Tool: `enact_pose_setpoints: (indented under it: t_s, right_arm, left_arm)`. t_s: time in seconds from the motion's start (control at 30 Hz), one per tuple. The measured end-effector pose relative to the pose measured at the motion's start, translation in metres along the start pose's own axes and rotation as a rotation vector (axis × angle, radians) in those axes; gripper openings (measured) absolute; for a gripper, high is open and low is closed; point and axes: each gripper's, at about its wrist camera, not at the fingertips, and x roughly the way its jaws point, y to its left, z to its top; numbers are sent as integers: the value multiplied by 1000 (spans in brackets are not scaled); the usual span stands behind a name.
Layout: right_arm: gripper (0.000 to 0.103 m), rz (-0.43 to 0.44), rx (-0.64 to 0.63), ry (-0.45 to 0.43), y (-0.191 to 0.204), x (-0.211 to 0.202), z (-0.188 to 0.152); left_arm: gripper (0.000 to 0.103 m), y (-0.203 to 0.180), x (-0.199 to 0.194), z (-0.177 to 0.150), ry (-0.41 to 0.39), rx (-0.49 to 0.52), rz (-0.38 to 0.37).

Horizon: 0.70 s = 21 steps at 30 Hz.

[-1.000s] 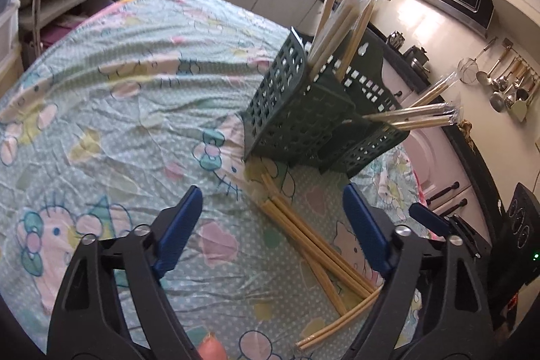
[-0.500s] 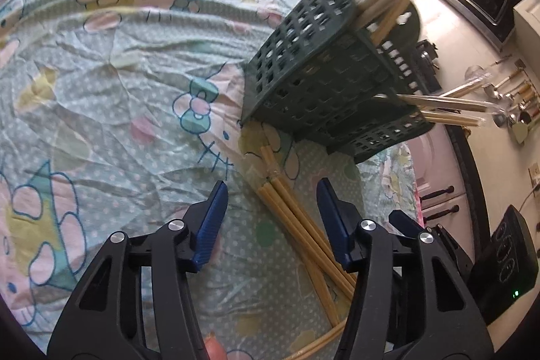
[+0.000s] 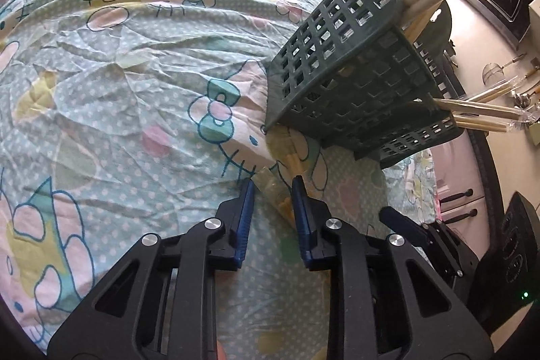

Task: Organize utensils
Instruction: 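Close the left gripper on a wooden chopstick while the right grasps another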

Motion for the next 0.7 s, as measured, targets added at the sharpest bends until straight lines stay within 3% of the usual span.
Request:
enact_pose_setpoints:
  t_s: [0.2,0.33,0.57,0.7]
  right_arm:
    - [60,39,8,18,3,12,12]
    - [53,66,2,29,8,18,19]
    - [36,127,57,69,-1,30,23]
    - [16,179,77,74,-7,25,22]
  left_arm:
    - [14,11,-5,0,-4,-15,-32]
    - [8,25,-14,-1,-13,-42,-47]
    - [7,32,-24,-3,-33,-53,-49]
    - [7,41,-31,-2,-41,-70,-53]
